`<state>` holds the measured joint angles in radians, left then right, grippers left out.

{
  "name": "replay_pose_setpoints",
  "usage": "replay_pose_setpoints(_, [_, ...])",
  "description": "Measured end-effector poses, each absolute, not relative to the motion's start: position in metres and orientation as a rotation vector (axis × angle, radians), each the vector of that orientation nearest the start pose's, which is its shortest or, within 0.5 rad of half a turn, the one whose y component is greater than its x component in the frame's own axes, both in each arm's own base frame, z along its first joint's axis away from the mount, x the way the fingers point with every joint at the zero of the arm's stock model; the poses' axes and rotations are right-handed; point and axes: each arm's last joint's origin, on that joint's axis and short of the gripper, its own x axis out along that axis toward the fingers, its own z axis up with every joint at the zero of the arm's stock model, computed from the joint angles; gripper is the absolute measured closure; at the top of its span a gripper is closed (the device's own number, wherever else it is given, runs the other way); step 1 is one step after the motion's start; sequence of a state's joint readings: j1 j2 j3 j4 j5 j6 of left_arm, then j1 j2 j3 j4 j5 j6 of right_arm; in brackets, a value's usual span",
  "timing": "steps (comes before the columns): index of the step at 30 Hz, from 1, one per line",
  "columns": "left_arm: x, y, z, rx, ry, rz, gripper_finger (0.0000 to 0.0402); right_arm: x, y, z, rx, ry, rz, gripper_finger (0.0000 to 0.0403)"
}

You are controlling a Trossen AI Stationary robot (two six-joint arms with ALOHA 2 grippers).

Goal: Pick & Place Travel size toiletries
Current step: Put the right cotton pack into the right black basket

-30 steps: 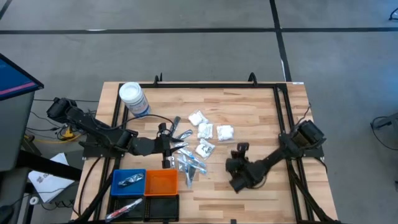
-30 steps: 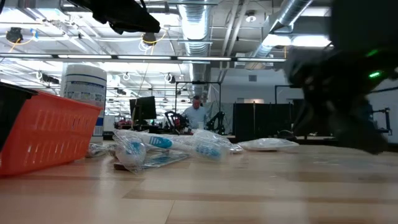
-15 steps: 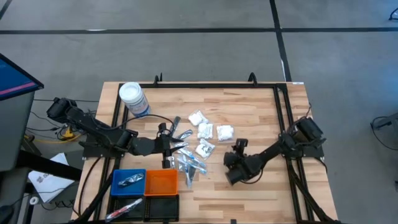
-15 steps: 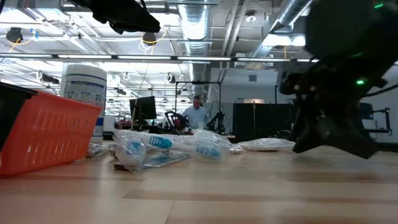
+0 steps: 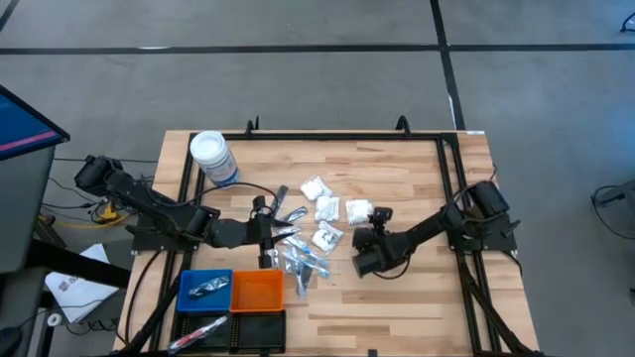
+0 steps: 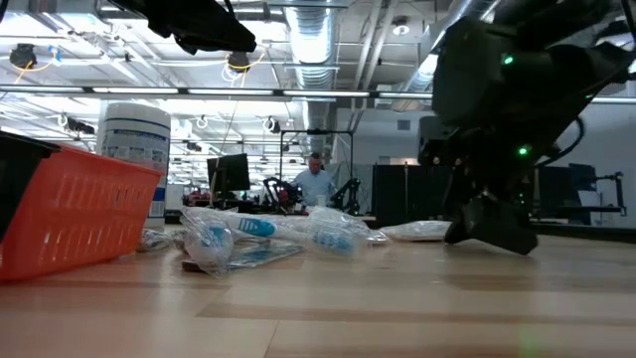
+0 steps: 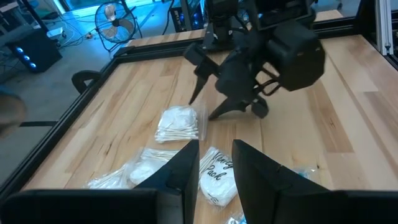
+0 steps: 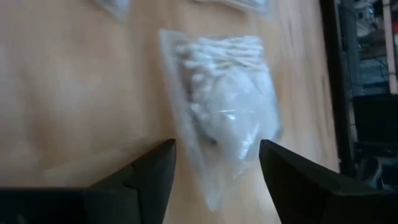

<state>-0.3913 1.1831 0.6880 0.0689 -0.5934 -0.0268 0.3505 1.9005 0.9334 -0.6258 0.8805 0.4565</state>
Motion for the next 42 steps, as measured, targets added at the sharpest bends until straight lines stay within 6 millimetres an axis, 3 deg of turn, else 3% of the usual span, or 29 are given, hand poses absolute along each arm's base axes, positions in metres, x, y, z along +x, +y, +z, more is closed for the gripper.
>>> replay_pose_setpoints(8, [0.235, -0.080, 0.246, 0.175, 0.373, 0.203, 0.0311, 0.289, 0.053, 0.094, -0.477, 1.183, -0.700, 0.0232])
replay_pose_setpoints(16, [0.235, -0.080, 0.246, 0.175, 0.373, 0.203, 0.0311, 0.294, 0.033, 0.092, -0.394, 1.235, -0.691, 0.0387])
replay_pose_setpoints(21, [0.235, -0.080, 0.246, 0.173, 0.373, 0.203, 0.0311, 0.294, 0.031, 0.093, -0.422, 1.244, -0.689, 0.0399])
replay_pose_setpoints(25, [0.235, -0.080, 0.246, 0.173, 0.373, 0.203, 0.0311, 0.290, 0.034, 0.107, -0.512, 1.316, -0.667, 0.0401])
replay_pose_setpoints(32, [0.235, -0.080, 0.246, 0.175, 0.373, 0.204, 0.0311, 0.294, 0.052, 0.190, -0.392, 1.133, -0.636, 0.0402])
replay_pose_setpoints(37, [0.235, -0.080, 0.246, 0.176, 0.373, 0.204, 0.0311, 0.279, 0.057, 0.270, 0.007, 0.815, -0.519, 0.0402])
replay_pose_setpoints(42, [0.235, -0.080, 0.245, 0.182, 0.383, 0.202, 0.0311, 0.253, 0.055, 0.320, 0.367, 0.643, -0.284, 0.0402])
